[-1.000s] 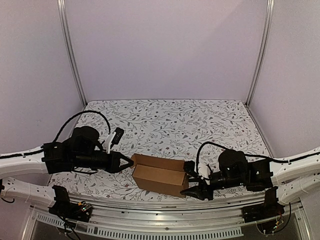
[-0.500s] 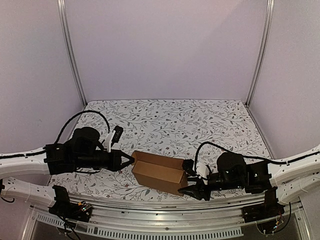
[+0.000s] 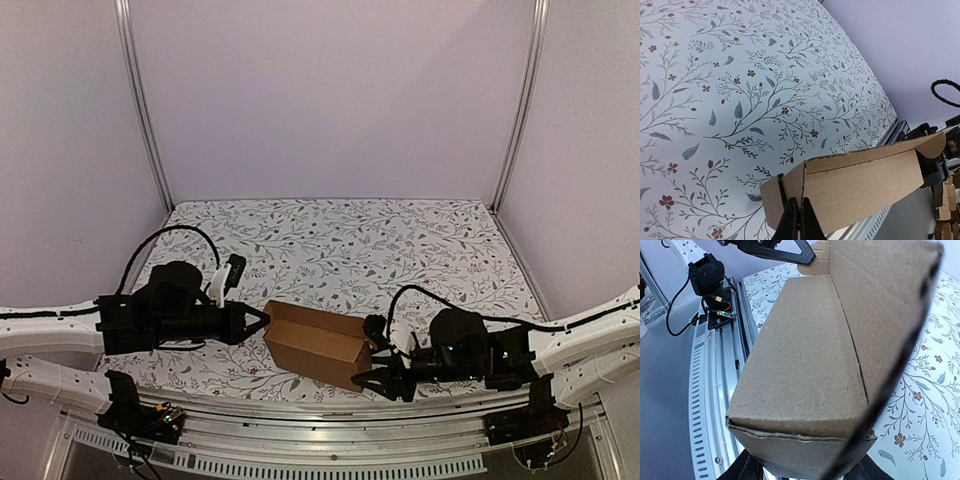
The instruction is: Fold the paper box
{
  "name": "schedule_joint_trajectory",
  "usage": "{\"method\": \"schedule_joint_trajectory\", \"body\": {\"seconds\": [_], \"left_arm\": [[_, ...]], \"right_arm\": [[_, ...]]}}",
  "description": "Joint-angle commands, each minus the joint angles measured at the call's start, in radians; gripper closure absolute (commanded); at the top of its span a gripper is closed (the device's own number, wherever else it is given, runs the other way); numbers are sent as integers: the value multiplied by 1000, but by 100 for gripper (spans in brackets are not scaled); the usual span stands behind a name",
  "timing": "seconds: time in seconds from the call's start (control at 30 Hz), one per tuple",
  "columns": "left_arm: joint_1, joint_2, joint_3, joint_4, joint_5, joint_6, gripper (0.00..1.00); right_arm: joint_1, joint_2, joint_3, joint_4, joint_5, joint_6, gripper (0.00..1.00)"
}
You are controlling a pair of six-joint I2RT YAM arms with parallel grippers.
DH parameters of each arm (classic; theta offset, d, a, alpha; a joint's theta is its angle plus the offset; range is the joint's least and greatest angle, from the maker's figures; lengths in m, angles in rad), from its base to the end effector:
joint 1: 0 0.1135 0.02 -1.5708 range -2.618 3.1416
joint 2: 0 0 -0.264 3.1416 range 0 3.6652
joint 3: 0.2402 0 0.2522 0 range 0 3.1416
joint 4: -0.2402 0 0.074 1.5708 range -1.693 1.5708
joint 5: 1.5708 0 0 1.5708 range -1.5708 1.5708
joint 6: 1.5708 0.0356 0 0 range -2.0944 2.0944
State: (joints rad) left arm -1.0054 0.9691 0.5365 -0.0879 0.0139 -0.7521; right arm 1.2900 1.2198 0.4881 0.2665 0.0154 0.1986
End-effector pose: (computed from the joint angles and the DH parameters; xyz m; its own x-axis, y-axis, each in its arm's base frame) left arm 0.1138 -0.1803 0.2284 -0.7758 -0.0524 -0.6288 0.4393 0.6706 -0.5977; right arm 0.0697 0.2396 0.1932 -0.3107 -0.3653 -0.8775 -0.9136 0.3697 0.1696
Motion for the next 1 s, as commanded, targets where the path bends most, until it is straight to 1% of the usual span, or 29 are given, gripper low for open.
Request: {"method": "schedule_joint_trajectory", "body": {"seconds": [0.0,0.1,0.13,0.3,0.5,0.77,0.97], "left_arm": [[-45,15,-35,50,68,22,100],[-48,29,-53,70,63,33,100],[-49,34,-57,113,65,38,100],[-54,69,-80,163,53,64,100],[-63,117,-84,168,20,98,100],[-88,190,-87,184,-10,102,100],[-113,194,-80,168,-62,118,100]], "right_arm": [[-5,2,-14,167,108,53,80],[-4,37,-38,218,132,63,80],[-5,51,-46,240,138,66,80],[-5,136,-92,363,170,67,80],[-4,221,-126,491,196,62,80],[-4,268,-151,561,226,58,80],[-4,300,-163,602,232,61,80]]}}
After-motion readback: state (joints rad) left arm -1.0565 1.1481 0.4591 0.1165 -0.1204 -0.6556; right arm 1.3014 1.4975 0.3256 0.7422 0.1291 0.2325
